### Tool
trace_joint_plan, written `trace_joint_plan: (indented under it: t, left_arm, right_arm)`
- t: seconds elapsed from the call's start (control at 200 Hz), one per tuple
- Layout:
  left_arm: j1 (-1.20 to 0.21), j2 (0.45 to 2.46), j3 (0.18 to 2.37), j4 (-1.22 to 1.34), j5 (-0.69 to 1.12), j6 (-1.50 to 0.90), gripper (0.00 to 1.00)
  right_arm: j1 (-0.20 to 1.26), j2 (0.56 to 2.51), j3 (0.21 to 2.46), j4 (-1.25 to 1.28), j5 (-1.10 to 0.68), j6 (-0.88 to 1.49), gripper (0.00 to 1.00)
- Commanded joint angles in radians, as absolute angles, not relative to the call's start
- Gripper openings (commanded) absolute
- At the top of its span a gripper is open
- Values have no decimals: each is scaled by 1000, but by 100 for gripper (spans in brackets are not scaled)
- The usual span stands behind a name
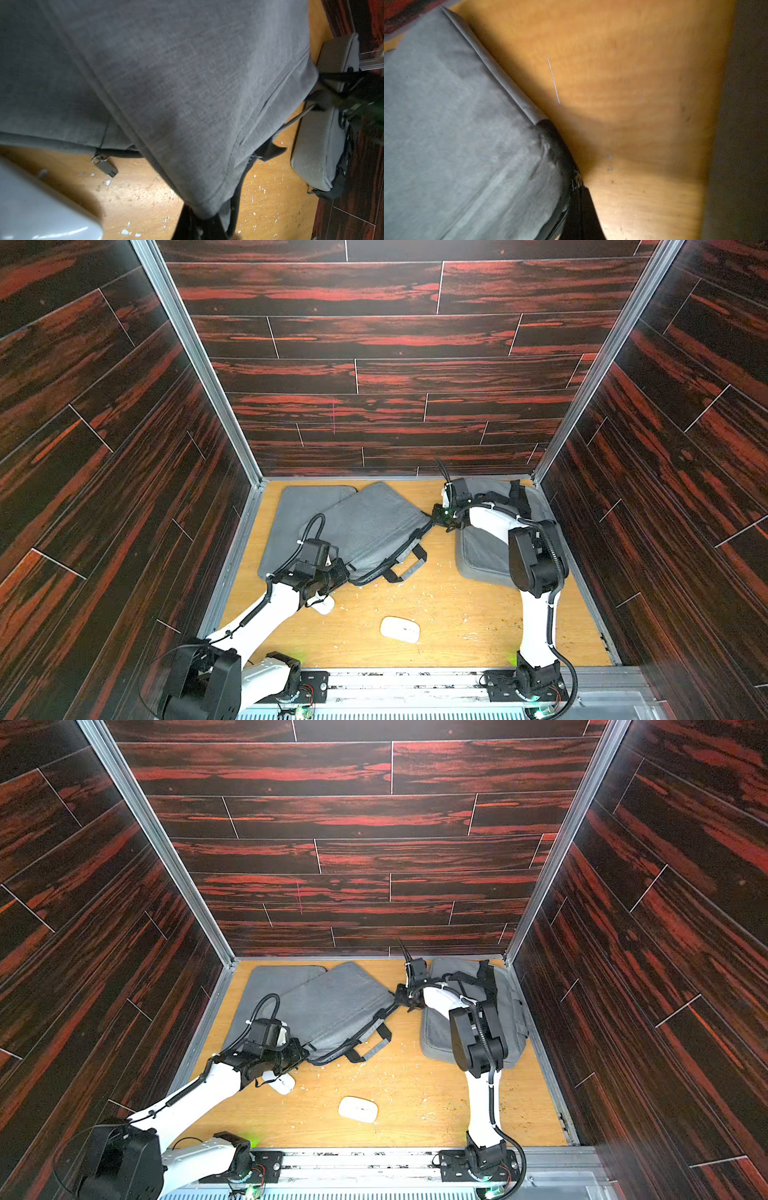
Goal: Put the mouse into the laptop bag
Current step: Unzip the zipper on the zippered laptop bag, then open the zippered laptop bag at the center of the board.
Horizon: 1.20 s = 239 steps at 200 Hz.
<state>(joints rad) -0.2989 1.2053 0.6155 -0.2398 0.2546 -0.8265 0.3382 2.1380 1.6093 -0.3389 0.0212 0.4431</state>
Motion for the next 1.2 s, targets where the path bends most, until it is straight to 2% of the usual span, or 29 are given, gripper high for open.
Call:
trace_joint_plan:
  t: [0.0,0.09,0.155,0.215,0.276,0.316,0.381,0.401,0.531,0.641,0.731,1.037,1.192]
  left_arm:
    - [-278,1270,591,-261,224,-819,0]
    - [-277,1331,601,-222,251,-827,0]
    - [-278,1354,607,-194,281,-834,0]
    - [-278,1360,612,-176,297,-841,2]
    - [-279,1353,620,-170,309,-841,13]
    - [-279,1346,629,-178,314,-835,23]
    - [-279,1331,649,-203,323,-828,50]
    - [-279,1328,658,-214,327,-823,55]
    - [-281,1273,701,-266,348,-801,70]
    - [-284,1220,735,-302,336,-749,75]
    - [-288,1200,774,-363,300,-698,77]
    - [-359,1220,797,-403,237,-657,79]
    - [-394,1261,792,-384,239,-662,80]
  right_arm:
    - [301,2153,1674,-357,92,406,0]
    - [301,2123,1638,-354,16,442,0]
    - [314,2073,1546,-295,-45,466,27]
    - [337,2012,1456,-248,-69,472,41]
    - [373,1954,1383,-225,-80,467,46]
    - [403,1916,1337,-216,-78,458,49]
    - [454,1860,1257,-198,-73,472,51]
    - [472,1843,1228,-183,-75,485,52]
    - [553,1747,1057,-54,-114,593,58]
    - [610,1716,1028,-28,-93,623,65]
    - [646,1722,1040,-19,-87,635,68]
    - [715,1841,1133,-46,-57,640,70]
    - [747,1899,1158,-10,-114,687,69]
